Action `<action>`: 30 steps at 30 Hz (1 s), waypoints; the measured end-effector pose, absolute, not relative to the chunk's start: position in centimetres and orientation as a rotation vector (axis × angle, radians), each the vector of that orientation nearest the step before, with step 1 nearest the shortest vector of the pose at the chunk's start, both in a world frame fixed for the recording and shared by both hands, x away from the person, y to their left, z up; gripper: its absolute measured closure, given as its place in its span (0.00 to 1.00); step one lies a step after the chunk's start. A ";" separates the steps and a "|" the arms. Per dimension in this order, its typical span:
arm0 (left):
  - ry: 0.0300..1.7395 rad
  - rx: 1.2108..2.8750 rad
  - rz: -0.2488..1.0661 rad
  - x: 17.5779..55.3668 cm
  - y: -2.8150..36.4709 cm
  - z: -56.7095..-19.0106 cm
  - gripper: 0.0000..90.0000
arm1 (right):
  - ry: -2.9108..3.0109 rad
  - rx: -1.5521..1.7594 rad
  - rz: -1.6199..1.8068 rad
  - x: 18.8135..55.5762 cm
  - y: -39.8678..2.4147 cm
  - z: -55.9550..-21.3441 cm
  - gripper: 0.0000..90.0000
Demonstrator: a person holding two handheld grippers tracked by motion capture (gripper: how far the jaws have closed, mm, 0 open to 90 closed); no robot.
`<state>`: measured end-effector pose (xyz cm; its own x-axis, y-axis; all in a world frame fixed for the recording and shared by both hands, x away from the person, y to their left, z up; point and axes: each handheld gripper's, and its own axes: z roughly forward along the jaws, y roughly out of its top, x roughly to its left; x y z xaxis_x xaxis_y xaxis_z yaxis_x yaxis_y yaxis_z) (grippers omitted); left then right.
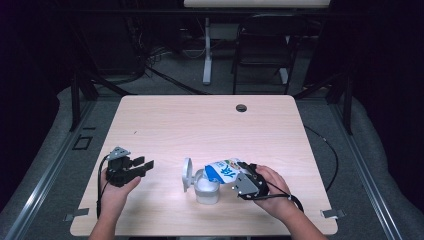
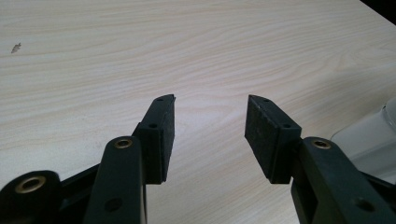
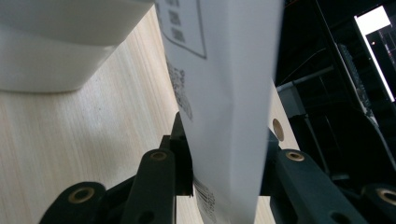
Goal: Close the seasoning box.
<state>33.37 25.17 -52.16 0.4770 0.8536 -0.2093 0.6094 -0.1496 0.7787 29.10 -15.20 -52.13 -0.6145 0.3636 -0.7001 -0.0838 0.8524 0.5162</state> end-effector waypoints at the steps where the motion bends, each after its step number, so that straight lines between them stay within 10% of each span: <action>1: 1.226 1.855 0.358 33.4 25.2 -52.2 0.59 | 2.147 0.212 0.658 29.1 -15.2 -52.0 0.76; 30: 1.220 1.862 0.351 33.3 25.1 -52.1 0.59 | 2.129 0.375 0.834 29.4 -15.6 -51.1 0.77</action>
<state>33.33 25.07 -52.09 0.4826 0.8502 -0.2103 0.6084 -0.1527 0.7788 29.43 -15.64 -51.07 -0.6348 0.5140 -0.5769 -0.0146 0.7385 0.6741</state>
